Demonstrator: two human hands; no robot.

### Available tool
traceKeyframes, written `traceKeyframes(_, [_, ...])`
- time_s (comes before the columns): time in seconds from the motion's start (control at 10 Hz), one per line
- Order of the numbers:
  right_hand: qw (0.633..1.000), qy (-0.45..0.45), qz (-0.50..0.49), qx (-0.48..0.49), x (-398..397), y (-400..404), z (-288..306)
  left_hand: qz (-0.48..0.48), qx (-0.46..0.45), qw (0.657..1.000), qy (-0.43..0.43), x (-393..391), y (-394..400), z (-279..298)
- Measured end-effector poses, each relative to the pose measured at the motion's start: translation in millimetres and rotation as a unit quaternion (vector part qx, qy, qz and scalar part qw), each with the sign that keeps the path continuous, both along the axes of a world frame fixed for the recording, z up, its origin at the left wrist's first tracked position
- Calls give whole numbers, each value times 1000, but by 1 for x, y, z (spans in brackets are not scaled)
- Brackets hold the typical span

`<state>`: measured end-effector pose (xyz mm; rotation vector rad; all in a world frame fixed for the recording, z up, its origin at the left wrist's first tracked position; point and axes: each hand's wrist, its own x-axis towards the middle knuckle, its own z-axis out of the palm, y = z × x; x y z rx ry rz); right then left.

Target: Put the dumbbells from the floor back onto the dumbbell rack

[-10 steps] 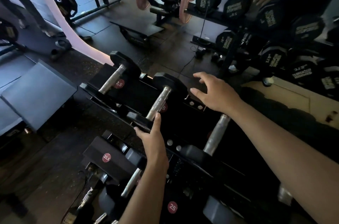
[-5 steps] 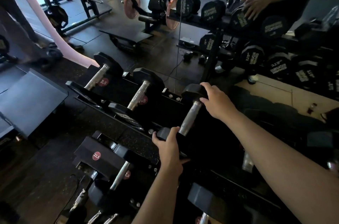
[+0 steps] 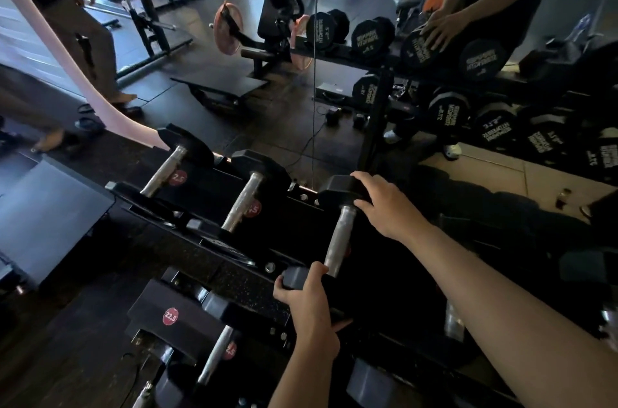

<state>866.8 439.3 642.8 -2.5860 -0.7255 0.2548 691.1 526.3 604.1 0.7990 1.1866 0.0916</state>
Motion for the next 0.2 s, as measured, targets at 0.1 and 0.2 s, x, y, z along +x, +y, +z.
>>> traceKeyframes(0.1, [1000,12,-9,1,-4,1,-1,-14,22,1000,7,0,3,-4])
traceKeyframes(0.2, [998,39,-36,20,-6,1,7,-13,97,995,9,2,9,0])
